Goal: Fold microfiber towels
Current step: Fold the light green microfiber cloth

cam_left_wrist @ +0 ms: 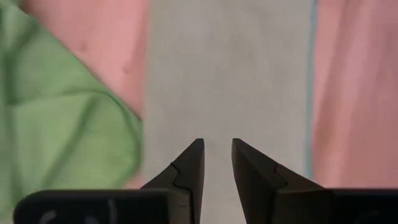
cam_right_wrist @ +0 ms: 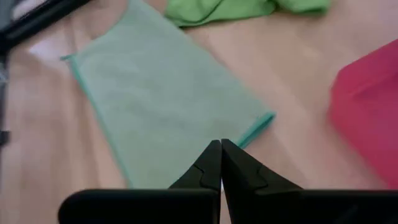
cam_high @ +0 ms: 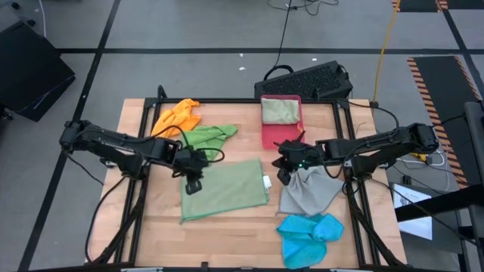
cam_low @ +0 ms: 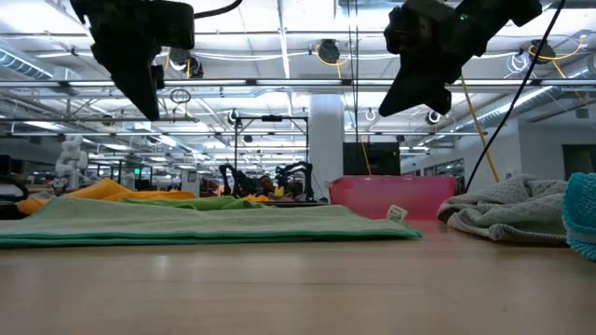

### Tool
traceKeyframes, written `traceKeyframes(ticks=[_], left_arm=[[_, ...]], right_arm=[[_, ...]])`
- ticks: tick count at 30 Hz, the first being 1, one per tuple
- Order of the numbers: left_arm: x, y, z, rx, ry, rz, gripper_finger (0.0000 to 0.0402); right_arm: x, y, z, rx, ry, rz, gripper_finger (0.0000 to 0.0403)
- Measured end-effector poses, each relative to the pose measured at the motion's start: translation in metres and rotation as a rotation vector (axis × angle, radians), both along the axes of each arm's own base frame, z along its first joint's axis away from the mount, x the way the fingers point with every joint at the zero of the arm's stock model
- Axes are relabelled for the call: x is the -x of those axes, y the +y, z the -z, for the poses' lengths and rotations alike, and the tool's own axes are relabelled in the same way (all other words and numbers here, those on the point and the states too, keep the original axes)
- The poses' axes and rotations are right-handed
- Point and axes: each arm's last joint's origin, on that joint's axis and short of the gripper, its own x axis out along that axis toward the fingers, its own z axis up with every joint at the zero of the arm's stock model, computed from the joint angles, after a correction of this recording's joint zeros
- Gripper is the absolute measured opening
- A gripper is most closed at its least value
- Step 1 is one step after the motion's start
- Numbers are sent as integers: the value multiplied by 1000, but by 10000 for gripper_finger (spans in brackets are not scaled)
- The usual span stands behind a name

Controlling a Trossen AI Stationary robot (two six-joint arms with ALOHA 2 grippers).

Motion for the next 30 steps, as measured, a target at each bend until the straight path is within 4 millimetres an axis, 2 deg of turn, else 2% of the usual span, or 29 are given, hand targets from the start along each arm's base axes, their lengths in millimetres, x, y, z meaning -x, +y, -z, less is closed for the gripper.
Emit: traceKeyframes(ticks=[7, 12, 15, 21, 26, 30], left_arm=[[-1, 9, -1, -199, -20, 5, 81], [-7, 0, -5, -263, -108, 6, 81], [-10, -20, -8, -249, -186, 45, 81], [-12, -76, -5, -321, -352, 94, 81], [-17, -118, 5, -285, -467, 103, 81], [-23, -141, 18, -259, -517, 133, 81]], right_arm=[[-3, 0, -2, 278, -73, 42, 2], [-8, 6, 4, 330, -134, 15, 7], [-11, 16, 8, 331, -164, -20, 24], [-14, 37, 15, 344, -181, -77, 66], [-10, 58, 24, 233, -158, -78, 89], [-6, 76, 32, 186, -131, -106, 93]])
